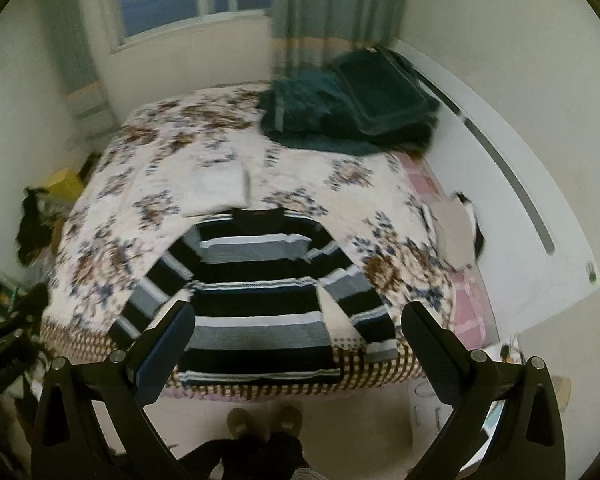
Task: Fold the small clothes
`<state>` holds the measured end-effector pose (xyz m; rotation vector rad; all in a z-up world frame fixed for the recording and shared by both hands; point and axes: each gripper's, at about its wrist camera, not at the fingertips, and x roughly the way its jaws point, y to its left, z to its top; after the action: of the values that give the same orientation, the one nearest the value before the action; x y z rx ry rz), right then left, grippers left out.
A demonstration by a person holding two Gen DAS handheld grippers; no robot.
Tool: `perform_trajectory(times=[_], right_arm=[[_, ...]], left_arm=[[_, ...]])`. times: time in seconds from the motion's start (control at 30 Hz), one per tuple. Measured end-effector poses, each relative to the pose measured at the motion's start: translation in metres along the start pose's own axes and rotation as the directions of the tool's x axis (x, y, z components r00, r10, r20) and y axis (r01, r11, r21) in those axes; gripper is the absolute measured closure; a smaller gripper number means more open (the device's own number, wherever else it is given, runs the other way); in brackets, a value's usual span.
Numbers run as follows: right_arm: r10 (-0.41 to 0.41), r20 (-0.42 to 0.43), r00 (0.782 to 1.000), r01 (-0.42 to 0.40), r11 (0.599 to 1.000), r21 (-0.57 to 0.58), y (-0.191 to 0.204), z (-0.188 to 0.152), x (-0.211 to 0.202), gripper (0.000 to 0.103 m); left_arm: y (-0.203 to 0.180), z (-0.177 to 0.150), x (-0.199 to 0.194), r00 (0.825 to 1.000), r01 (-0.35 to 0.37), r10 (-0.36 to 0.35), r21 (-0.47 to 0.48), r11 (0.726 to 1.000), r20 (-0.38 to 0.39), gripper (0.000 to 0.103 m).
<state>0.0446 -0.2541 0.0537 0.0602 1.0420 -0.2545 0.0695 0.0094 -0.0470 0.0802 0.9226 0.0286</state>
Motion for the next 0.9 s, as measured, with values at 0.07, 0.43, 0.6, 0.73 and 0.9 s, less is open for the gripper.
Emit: perform_trajectory(times=[0.07, 0.43, 0.6, 0.73, 0.9], right_arm=[[-0.041, -0.04, 0.998, 0.045, 0.995, 0.086, -0.031, -0.002, 0.032, 0.0], [0.055, -0.408, 0.911, 0.222, 0.768, 0.6, -0.289, -0.115, 0.313, 0.0], [0.269, -0.456, 0.848, 0.254, 0.55, 0.796, -0.364, -0.218, 0.452, 0.005], [0.427, -0.397, 0.813, 0.258, 0.348, 0.901, -0.375, -0.291, 0.536, 0.008], [0.497, -0.287, 0.819, 0.213, 0.201, 0.956, -0.363, -0.33, 0.594, 0.058]], left_arm=[[-0.002, -0.004, 0.025, 1.0, -0.018, 0.018, 0.011, 1.0, -0.01, 0.0], [-0.06, -0.036, 0.211, 0.972, -0.102, 0.12, 0.1, 0.99, -0.2, 0.0], [-0.094, -0.052, 0.276, 0.936, -0.196, 0.231, 0.151, 0.969, -0.265, 0.0], [-0.118, -0.062, 0.323, 0.916, -0.217, 0.261, 0.171, 0.961, -0.306, 0.0], [-0.148, -0.071, 0.366, 0.895, -0.224, 0.3, 0.249, 0.942, -0.329, 0.0]])
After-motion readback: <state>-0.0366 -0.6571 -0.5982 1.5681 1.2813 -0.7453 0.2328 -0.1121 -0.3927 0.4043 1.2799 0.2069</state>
